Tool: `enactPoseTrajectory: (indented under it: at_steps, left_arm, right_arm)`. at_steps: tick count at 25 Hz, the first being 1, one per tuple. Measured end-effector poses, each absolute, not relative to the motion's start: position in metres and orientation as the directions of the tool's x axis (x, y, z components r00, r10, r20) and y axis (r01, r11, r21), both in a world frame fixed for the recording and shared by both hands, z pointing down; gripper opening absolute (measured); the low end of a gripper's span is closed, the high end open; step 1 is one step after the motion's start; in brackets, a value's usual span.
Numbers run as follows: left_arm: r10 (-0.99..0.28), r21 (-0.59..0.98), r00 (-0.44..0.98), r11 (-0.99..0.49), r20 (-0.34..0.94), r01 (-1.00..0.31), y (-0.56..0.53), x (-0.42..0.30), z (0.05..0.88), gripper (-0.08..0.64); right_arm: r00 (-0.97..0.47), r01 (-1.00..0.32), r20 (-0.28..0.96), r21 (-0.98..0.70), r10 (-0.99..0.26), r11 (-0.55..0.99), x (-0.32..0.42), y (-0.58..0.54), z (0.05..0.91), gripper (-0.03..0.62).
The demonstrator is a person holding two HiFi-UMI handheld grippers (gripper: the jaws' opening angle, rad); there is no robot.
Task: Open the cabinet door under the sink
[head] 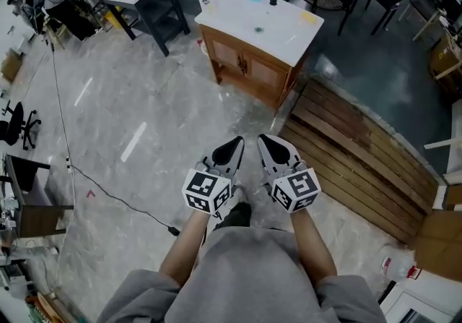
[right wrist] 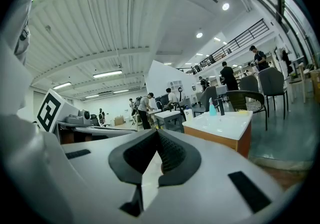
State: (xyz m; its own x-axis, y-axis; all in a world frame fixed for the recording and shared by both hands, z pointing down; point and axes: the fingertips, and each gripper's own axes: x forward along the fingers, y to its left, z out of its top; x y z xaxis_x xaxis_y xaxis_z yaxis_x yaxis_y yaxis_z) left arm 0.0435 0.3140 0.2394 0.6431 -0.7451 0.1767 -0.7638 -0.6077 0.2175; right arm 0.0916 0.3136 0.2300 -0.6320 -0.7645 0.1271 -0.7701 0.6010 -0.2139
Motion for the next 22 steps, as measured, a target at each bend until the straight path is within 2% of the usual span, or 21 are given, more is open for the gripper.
enactPoseTrajectory:
  at_steps: [11,22]
  left_arm:
    - [-0.704,0.269,0.681,-0.629,0.202,-0.73,0.248,0.006,0.256,0.008]
    - [-0.686,0.312,0.69,-0.619,0.231,-0.721,0.207,0.001,0.279,0.008]
  right_arm:
    - [-0.59,-0.801,0.161,-0.243,-0.792,0.547,0.056,0.244,0.245,0.011]
    - [-0.568,-0.814,0.191,-0.272,-0.801,0.513,0.058,0.203,0.268,0.011]
